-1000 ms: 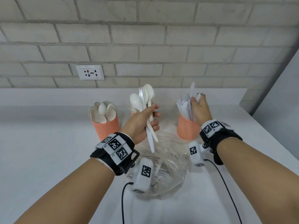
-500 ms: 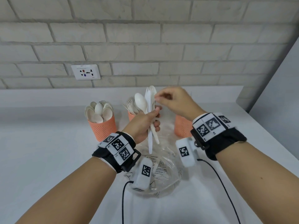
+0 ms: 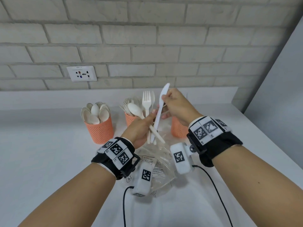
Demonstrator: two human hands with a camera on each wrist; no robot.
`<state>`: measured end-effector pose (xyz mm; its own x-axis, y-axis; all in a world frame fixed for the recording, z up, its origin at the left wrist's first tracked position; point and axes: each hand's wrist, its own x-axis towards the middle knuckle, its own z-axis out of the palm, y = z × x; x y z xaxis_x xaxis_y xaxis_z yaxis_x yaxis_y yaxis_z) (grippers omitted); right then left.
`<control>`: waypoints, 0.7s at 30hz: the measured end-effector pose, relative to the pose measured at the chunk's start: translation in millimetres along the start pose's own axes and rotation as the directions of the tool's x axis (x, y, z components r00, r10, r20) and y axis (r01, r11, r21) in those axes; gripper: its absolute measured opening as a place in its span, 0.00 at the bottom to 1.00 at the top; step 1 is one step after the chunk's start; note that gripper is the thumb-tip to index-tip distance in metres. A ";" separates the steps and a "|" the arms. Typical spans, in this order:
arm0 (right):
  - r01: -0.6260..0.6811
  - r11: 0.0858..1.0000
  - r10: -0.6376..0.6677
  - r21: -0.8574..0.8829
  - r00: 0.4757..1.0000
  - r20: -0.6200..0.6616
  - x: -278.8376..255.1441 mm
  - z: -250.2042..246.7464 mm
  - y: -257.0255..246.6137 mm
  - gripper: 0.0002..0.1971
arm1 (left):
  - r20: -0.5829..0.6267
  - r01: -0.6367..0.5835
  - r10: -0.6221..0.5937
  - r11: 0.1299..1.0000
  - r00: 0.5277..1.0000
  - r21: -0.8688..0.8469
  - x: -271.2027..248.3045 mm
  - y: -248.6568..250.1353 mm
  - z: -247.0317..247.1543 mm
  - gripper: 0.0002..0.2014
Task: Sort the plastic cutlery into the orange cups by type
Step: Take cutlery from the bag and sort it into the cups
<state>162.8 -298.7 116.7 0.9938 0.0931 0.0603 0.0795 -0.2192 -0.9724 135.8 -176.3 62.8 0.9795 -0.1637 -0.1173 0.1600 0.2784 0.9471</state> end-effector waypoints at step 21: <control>-0.189 0.813 -0.002 -0.551 0.945 -0.326 34.3 -75.4 88.0 0.12 | 0.298 0.039 0.036 0.970 0.954 -0.242 -12.3 10.4 -10.6 0.09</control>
<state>209.7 -388.0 50.1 0.9645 -0.2286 0.1323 -0.0805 -0.7313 -0.6773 126.7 -161.3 70.9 0.9037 -0.4280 0.0107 0.2231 0.4921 0.8415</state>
